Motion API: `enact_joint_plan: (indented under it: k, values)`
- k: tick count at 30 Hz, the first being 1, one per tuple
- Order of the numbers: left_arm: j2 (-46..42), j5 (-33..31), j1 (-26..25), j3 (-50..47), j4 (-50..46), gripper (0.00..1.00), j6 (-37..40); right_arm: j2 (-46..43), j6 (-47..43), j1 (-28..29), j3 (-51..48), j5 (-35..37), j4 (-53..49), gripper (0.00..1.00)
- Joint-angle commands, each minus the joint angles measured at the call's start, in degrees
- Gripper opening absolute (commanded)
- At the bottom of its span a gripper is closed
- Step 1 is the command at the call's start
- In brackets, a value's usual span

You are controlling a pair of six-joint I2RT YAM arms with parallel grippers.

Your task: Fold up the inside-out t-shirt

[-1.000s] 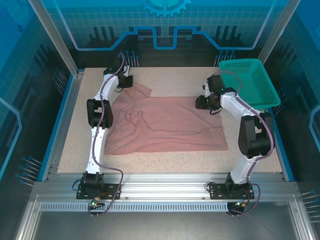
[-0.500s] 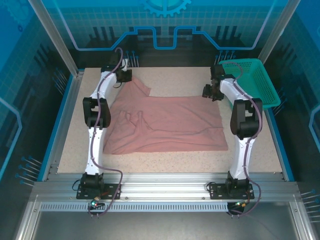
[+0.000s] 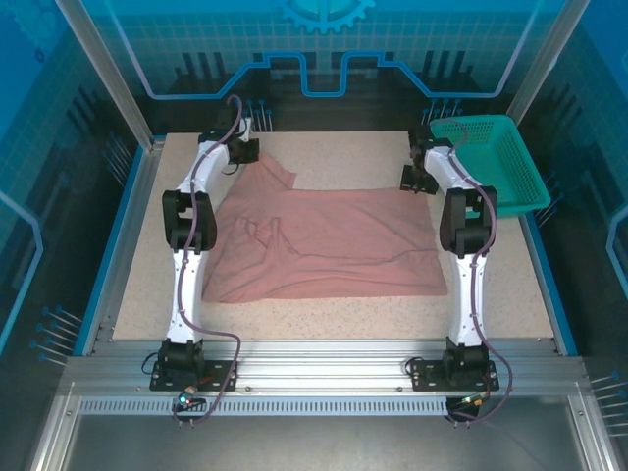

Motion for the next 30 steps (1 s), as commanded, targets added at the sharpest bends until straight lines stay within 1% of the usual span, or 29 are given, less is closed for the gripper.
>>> enact_joint_plan:
  k: [1, 10, 16, 21, 25, 30]
  values:
    - [-3.7, 0.9, 0.3, -0.6, 0.9, 0.0, 1.6, 2.2, 0.7, -1.1, 3.8, -0.1, -4.6, 0.53]
    - [-3.6, 1.1, 0.3, -1.0, 1.2, 0.0, 2.0, 5.9, 0.0, -2.0, 9.3, -2.6, -7.8, 0.44]
    - [-3.7, 1.0, 0.3, -0.9, 1.0, 0.0, 2.5, 7.3, -1.2, -2.3, 11.9, -3.0, -8.8, 0.38]
    - [-3.7, 1.1, 0.3, -0.9, 0.9, 0.0, 2.6, 7.9, -2.4, -2.4, 12.7, -2.9, -8.8, 0.29]
    - [-4.1, 1.2, 0.3, -1.0, 0.7, 0.0, 2.4, 8.0, -3.0, -2.3, 13.3, -3.2, -8.6, 0.19]
    - [-5.9, 1.3, 0.2, -1.5, 1.0, 0.0, 2.0, 6.3, -5.0, -1.8, 13.3, -2.8, -6.8, 0.11]
